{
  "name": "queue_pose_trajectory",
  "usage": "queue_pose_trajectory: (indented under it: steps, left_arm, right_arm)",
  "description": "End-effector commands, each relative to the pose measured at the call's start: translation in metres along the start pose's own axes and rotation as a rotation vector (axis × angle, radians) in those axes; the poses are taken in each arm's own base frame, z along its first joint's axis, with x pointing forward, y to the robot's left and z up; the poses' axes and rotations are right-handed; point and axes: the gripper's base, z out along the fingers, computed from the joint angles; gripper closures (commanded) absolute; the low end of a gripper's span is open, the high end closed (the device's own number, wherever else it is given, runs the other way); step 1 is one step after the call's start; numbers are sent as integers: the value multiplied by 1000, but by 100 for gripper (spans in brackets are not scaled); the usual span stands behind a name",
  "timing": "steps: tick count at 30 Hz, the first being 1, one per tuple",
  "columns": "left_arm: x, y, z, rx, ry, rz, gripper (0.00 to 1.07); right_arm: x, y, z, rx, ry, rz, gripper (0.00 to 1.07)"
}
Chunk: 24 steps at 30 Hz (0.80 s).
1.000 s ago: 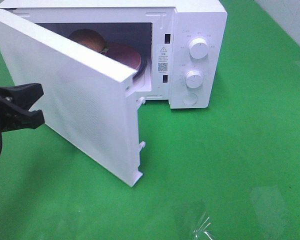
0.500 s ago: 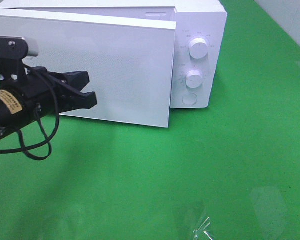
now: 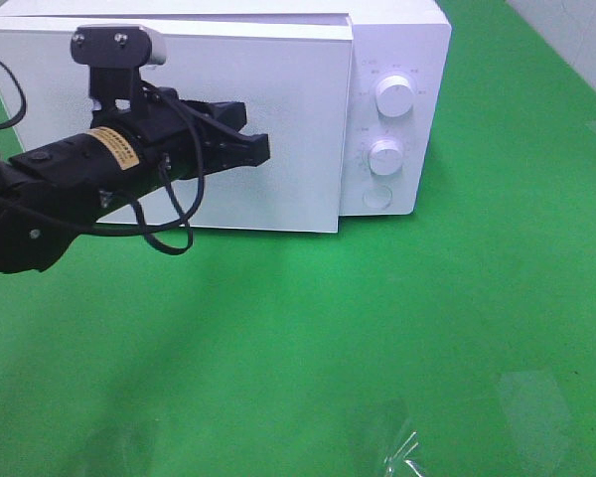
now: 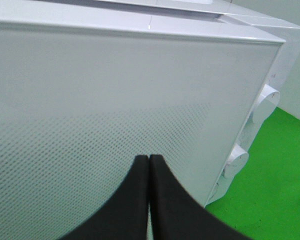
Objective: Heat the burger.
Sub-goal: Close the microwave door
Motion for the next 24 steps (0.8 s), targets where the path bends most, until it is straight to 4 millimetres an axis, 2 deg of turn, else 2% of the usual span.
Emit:
queue_pose_trajectory:
  steps: [1,4,11,24]
  left_arm:
    - [-4,-4,16,5,7,-10,107]
    - [-4,-5,19,5,13,-10,107]
    - [-14,-9,40,16,-18,-6,107]
    - [-14,-9,63,21,-42,-7,107]
  right_arm:
    - [2,0,-4,5,-33,3,38]
    - [2,0,-4,5,-33,3,38]
    - [2,0,-4,5,-33,2,38]
    - [2,0,-4,5,-33,2,38]
